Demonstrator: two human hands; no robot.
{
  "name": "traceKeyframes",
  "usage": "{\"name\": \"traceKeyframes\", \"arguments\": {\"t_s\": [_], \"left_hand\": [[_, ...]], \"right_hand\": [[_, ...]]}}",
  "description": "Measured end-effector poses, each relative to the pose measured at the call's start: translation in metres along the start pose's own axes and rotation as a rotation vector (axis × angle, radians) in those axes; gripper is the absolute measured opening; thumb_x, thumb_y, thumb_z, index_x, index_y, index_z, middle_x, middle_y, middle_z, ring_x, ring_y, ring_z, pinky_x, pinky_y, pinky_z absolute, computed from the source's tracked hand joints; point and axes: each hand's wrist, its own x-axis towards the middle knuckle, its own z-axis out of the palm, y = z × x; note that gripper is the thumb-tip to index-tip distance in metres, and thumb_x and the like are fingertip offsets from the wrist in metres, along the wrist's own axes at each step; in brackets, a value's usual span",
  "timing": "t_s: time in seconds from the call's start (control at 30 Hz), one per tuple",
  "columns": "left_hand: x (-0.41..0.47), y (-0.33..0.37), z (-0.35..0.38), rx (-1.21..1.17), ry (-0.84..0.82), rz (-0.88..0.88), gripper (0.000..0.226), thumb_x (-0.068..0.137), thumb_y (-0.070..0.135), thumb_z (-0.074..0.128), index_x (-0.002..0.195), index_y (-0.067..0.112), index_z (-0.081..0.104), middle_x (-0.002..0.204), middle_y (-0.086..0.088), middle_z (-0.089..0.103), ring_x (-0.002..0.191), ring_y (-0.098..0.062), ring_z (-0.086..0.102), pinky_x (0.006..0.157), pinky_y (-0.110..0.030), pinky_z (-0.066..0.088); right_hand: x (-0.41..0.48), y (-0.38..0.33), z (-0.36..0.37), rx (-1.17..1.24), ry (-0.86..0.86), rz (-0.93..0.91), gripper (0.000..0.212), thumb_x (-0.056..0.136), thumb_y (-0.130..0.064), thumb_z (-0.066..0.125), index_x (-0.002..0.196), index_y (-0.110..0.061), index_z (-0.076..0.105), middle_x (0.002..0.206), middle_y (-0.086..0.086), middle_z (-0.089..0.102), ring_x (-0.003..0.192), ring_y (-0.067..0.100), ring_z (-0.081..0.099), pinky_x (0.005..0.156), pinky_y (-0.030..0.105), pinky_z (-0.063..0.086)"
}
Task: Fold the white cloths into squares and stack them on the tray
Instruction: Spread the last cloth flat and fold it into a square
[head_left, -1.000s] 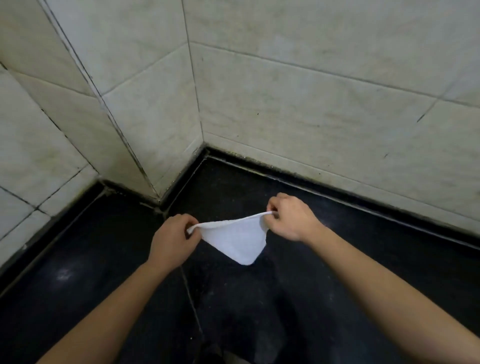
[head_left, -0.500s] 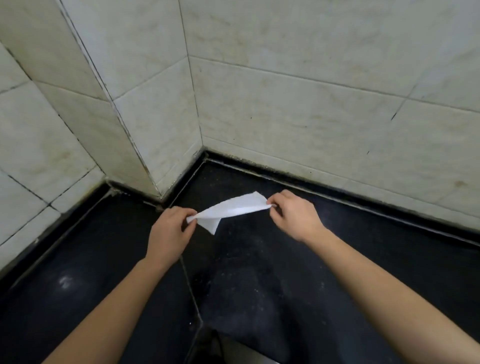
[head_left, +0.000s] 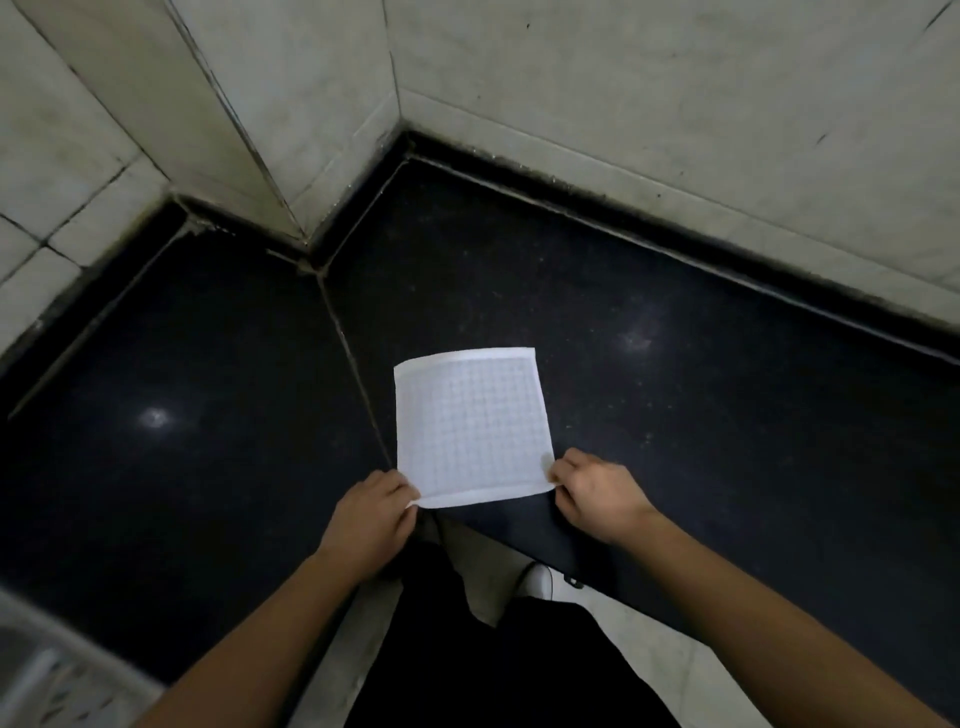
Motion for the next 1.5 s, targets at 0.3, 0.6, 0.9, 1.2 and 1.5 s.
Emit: {"name": "traceKeyframes", "arguments": {"t_s": [0.3,0.6,0.9,1.2,1.5], "left_hand": [[0.020,-0.002,-0.025,-0.255,-0.163,-0.213,0.019,0.091,0.022,0.064,0.108,0.025,0.073,0.097,0.012,0.065,0.092,-0.008,0.059,0.082,-0.026,0.048],[0.110,-0.029,-0.041,-0.572,0.204,-0.611,0.009,0.089,0.020,0.071,0.098,0.016,0.073,0.084,0.005,0.069,0.079,-0.009,0.064,0.078,-0.024,0.048],[0.153,-0.064,-0.023,-0.383,0.213,-0.520,0.013,0.092,0.024,0.065,0.101,0.019,0.073,0.096,0.000,0.062,0.084,-0.016,0.060,0.081,-0.033,0.051],[0.133,-0.053,-0.018,-0.065,0.285,-0.234,0.047,0.101,0.032,0.042,0.140,0.008,0.051,0.144,-0.016,0.045,0.133,-0.031,0.042,0.105,-0.049,0.039],[0.140,-0.053,0.006,0.247,-0.118,-0.037,0.070,0.103,0.051,0.014,0.154,0.005,0.019,0.164,-0.013,0.014,0.152,-0.025,0.010,0.119,-0.057,0.016]], "right_hand": [[0.008,0.013,-0.016,0.340,-0.011,0.105,0.016,0.092,-0.033,0.059,0.103,-0.027,0.068,0.102,-0.007,0.058,0.090,0.015,0.062,0.080,0.031,0.051],[0.100,0.016,-0.047,0.837,0.261,0.444,0.011,0.092,-0.027,0.067,0.103,-0.027,0.071,0.091,-0.008,0.070,0.088,0.010,0.066,0.079,0.021,0.052],[0.150,0.023,-0.041,0.706,0.354,0.489,0.022,0.096,-0.028,0.060,0.116,-0.027,0.070,0.107,-0.003,0.065,0.096,0.013,0.063,0.091,0.033,0.054],[0.133,-0.006,-0.029,0.211,0.543,0.269,0.046,0.102,-0.029,0.047,0.144,-0.010,0.047,0.146,0.015,0.045,0.131,0.030,0.045,0.108,0.047,0.041],[0.160,-0.050,0.010,-0.059,0.165,0.015,0.068,0.105,-0.053,0.017,0.159,-0.013,0.009,0.167,0.013,0.000,0.154,0.031,-0.001,0.124,0.052,0.007]]}}
